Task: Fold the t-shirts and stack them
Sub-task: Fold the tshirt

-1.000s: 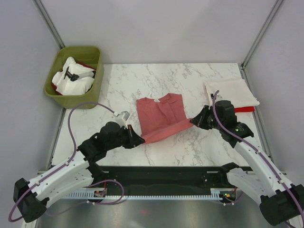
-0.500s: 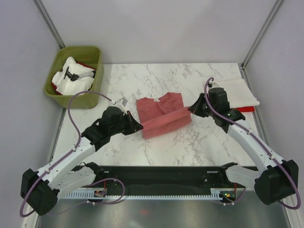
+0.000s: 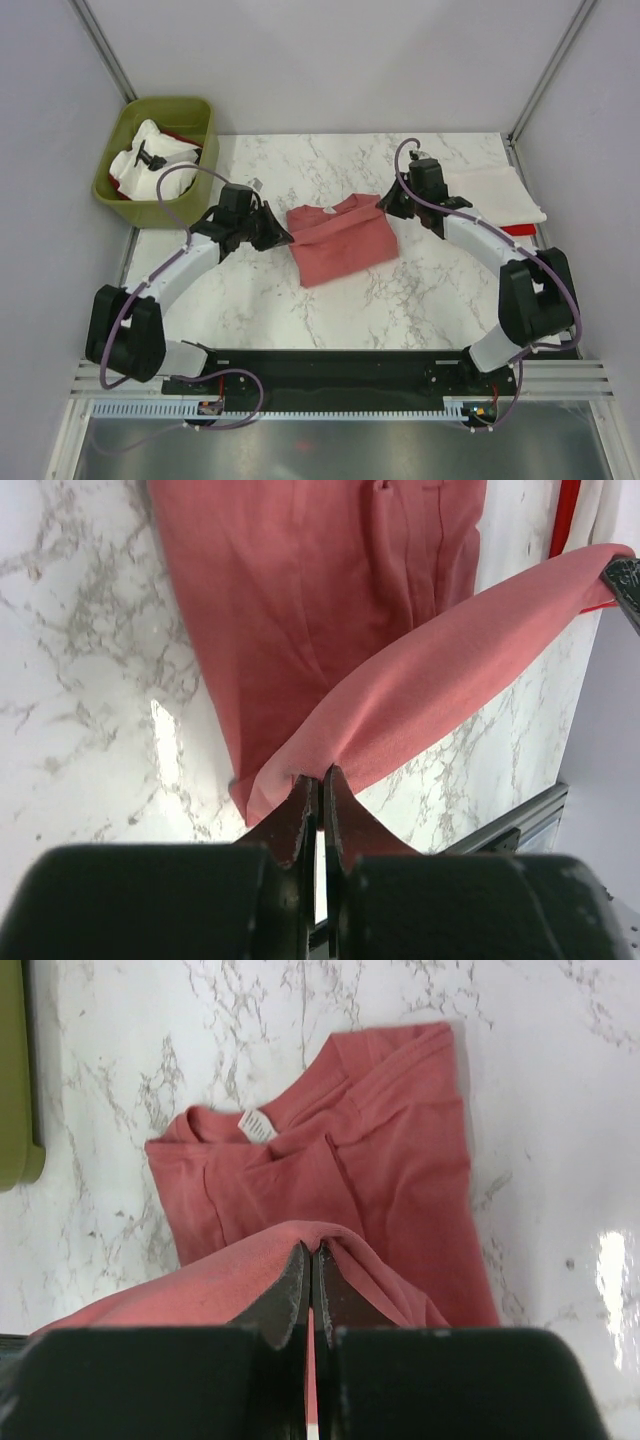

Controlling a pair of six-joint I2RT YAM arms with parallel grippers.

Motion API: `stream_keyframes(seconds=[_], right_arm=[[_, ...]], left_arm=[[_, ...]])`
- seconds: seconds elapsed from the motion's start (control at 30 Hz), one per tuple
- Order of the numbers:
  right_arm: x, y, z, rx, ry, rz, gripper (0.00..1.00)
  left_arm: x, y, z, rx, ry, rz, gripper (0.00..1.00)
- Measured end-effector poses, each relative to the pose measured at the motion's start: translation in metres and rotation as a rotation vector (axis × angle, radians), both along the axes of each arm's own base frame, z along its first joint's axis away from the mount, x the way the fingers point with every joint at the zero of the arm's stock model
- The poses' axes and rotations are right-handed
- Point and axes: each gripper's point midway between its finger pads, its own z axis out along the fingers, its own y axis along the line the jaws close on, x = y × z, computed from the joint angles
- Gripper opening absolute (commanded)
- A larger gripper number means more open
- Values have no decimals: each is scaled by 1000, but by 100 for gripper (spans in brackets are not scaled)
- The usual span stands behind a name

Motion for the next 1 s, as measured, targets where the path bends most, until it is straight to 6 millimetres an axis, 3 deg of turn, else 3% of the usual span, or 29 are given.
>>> stream_keyframes(seconds=[0.1, 0.17, 0.2, 0.23, 0.3, 0.33, 0.37, 0.4, 0.5, 0.53, 0.67, 0.83, 1.0], right_arm=[[25, 3, -9, -5, -7, -13, 0], [43, 3, -11, -3, -23, -25, 0], [53, 4, -12, -1, -33, -31, 15], [62, 4, -12, 3, -40, -39, 31], [86, 7, -10, 10, -73, -47, 49], [98, 9, -10, 17, -80, -57, 57], [111, 10, -8, 25, -98, -69, 71], [122, 11, -7, 33, -113, -78, 95], [135, 9, -9, 23, -136, -89, 98], [135, 7, -10, 16, -140, -89, 98], [117, -2, -14, -28, -160, -68, 88], [89, -12, -22, -96, -133, -29, 78], [67, -11, -52, -116, -52, 19, 72]], left_arm=[[23, -1, -2, -17, 26, 1, 2], [45, -2, 2, -29, 25, 7, 8], [56, -3, 5, -37, 21, 9, 18], [69, -3, 8, -43, 14, 13, 59], [95, -2, 13, -48, -2, 23, 82], [112, -2, 15, -50, -15, 32, 99], [128, -1, 16, -49, -25, 38, 100], [143, -1, 15, -50, -21, 46, 100], [185, -4, 14, -48, -39, 52, 100], [188, -4, 10, -44, -34, 52, 100], [164, 0, -10, -23, 21, 51, 97], [116, 7, -28, -17, 64, 50, 92], [79, 13, -41, -33, 54, 65, 90]])
